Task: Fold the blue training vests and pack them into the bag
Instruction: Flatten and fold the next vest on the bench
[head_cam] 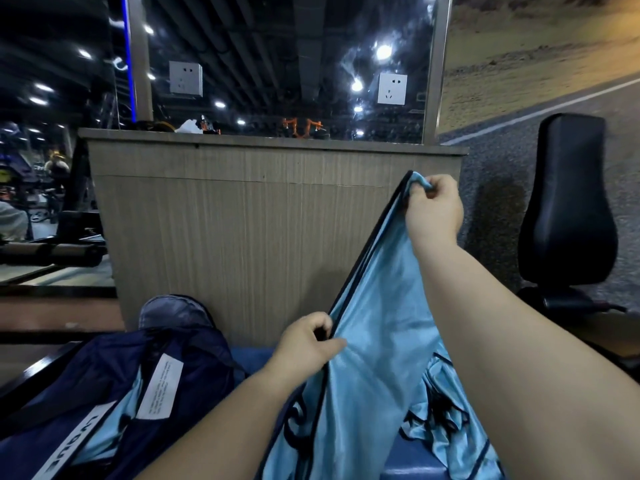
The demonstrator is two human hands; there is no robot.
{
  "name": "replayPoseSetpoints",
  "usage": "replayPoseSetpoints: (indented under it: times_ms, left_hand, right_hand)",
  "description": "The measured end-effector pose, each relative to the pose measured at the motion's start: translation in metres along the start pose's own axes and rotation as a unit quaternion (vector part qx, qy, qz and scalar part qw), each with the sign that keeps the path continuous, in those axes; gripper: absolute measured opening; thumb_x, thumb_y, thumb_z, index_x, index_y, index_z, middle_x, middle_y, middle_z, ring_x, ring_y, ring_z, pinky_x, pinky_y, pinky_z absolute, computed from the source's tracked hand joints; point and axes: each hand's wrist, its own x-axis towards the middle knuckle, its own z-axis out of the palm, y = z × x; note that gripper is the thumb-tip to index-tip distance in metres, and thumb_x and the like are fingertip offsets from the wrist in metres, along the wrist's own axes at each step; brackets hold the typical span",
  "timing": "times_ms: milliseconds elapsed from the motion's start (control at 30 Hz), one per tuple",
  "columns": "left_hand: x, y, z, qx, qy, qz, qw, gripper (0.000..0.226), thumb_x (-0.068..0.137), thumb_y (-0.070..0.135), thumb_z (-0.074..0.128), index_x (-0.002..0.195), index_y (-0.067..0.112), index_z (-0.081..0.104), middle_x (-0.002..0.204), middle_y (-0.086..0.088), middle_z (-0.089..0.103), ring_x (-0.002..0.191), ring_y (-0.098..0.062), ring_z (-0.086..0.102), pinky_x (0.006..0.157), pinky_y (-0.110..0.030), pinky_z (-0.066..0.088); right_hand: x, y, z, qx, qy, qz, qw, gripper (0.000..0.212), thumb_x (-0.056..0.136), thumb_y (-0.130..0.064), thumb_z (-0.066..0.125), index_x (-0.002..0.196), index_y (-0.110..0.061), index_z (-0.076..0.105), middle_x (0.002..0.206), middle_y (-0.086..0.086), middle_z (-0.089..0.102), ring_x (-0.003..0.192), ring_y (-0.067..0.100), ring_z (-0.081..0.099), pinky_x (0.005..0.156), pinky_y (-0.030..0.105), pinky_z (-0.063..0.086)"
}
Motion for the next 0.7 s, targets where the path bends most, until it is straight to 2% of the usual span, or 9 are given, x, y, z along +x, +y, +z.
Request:
replayPoseSetpoints:
  times_ms: [100, 200, 267, 333, 400, 500, 600, 667, 700]
  left_hand:
    - [0.006, -0.008, -0.014, 0.009, -0.004, -0.01, 1.0, 0.03, 0.081, 0.007, 0.068, 0.071, 0.021, 0.044, 0.066, 0.013, 0.044, 0.06, -0.005, 0.038, 0.055, -0.016, 0.032]
    - [0.009, -0.011, -0.027, -0.025, -0.002, -0.045, 0.999, 0.028, 0.086, 0.01, 0.061, 0.092, 0.033, 0.048, 0.095, 0.012, 0.059, 0.073, -0.012, 0.055, 0.065, -0.022, 0.043]
    - [0.011, -0.01, -0.032, -0.078, -0.019, -0.081, 0.993, 0.034, 0.084, 0.012, 0.061, 0.104, 0.036, 0.05, 0.109, 0.004, 0.06, 0.087, -0.016, 0.063, 0.075, -0.029, 0.051]
    - [0.014, -0.008, -0.035, -0.113, -0.035, -0.1, 0.988, 0.031, 0.073, 0.013, 0.059, 0.099, 0.03, 0.061, 0.104, -0.003, 0.067, 0.09, -0.019, 0.065, 0.087, -0.041, 0.052]
    - [0.016, -0.004, -0.037, -0.112, -0.039, -0.113, 0.987, 0.023, 0.07, 0.009, 0.056, 0.085, 0.022, 0.068, 0.085, -0.002, 0.071, 0.081, -0.02, 0.065, 0.079, -0.041, 0.052]
    - [0.019, 0.004, -0.035, -0.105, -0.064, -0.129, 0.984, 0.017, 0.081, 0.003, 0.055, 0.078, 0.016, 0.066, 0.072, -0.002, 0.064, 0.068, -0.017, 0.058, 0.062, -0.027, 0.042]
    - [0.022, 0.014, -0.029, -0.108, -0.091, -0.121, 0.983, 0.012, 0.084, 0.007, 0.059, 0.078, 0.016, 0.064, 0.07, -0.001, 0.06, 0.066, -0.016, 0.054, 0.06, -0.026, 0.039]
    - [0.025, 0.022, -0.026, -0.103, -0.098, -0.109, 0.984, 0.01, 0.085, 0.008, 0.062, 0.081, 0.017, 0.064, 0.073, 0.001, 0.063, 0.069, -0.014, 0.057, 0.063, -0.025, 0.042]
    - [0.026, 0.026, -0.025, -0.102, -0.099, -0.102, 0.985, 0.009, 0.085, 0.008, 0.062, 0.084, 0.017, 0.064, 0.077, 0.001, 0.065, 0.073, -0.013, 0.058, 0.066, -0.025, 0.044]
  right_hand:
    - [0.0, 0.019, -0.004, -0.044, 0.018, 0.046, 0.998, 0.005, 0.098, -0.029, 0.053, 0.097, -0.024, 0.051, 0.09, -0.004, 0.06, 0.077, 0.015, 0.055, 0.062, 0.023, 0.038]
    - [0.003, 0.033, -0.011, -0.083, 0.021, 0.073, 0.994, 0.009, 0.097, -0.033, 0.052, 0.102, -0.026, 0.055, 0.099, -0.001, 0.062, 0.098, 0.026, 0.059, 0.076, 0.03, 0.04]
    - [0.004, 0.04, -0.016, -0.184, 0.032, 0.075, 0.98, 0.019, 0.096, -0.035, 0.052, 0.109, -0.025, 0.061, 0.114, 0.006, 0.059, 0.116, 0.031, 0.049, 0.091, 0.036, 0.039]
    - [0.001, 0.044, -0.02, -0.263, 0.038, 0.066, 0.962, 0.022, 0.092, -0.034, 0.054, 0.108, -0.024, 0.066, 0.127, 0.008, 0.049, 0.125, 0.032, 0.038, 0.101, 0.041, 0.034]
    - [-0.002, 0.048, -0.022, -0.242, 0.009, 0.039, 0.969, 0.017, 0.087, -0.027, 0.058, 0.095, -0.015, 0.067, 0.116, 0.008, 0.052, 0.114, 0.029, 0.046, 0.088, 0.035, 0.041]
    - [-0.014, 0.053, -0.018, -0.189, -0.09, -0.01, 0.978, 0.005, 0.086, -0.016, 0.057, 0.085, -0.012, 0.06, 0.087, 0.005, 0.061, 0.081, 0.023, 0.056, 0.063, 0.029, 0.036]
    - [-0.037, 0.05, -0.01, -0.17, -0.262, -0.053, 0.948, 0.013, 0.085, -0.018, 0.056, 0.09, -0.028, 0.064, 0.088, -0.009, 0.066, 0.083, 0.015, 0.064, 0.075, 0.03, 0.049]
    - [-0.052, 0.05, -0.004, -0.143, -0.414, -0.05, 0.897, 0.023, 0.076, -0.044, 0.07, 0.099, -0.039, 0.068, 0.097, -0.017, 0.069, 0.092, 0.004, 0.066, 0.089, 0.033, 0.053]
    - [-0.057, 0.05, -0.002, -0.148, -0.482, -0.044, 0.863, 0.045, 0.067, -0.058, 0.077, 0.108, -0.042, 0.066, 0.106, -0.018, 0.069, 0.102, 0.002, 0.064, 0.096, 0.032, 0.051]
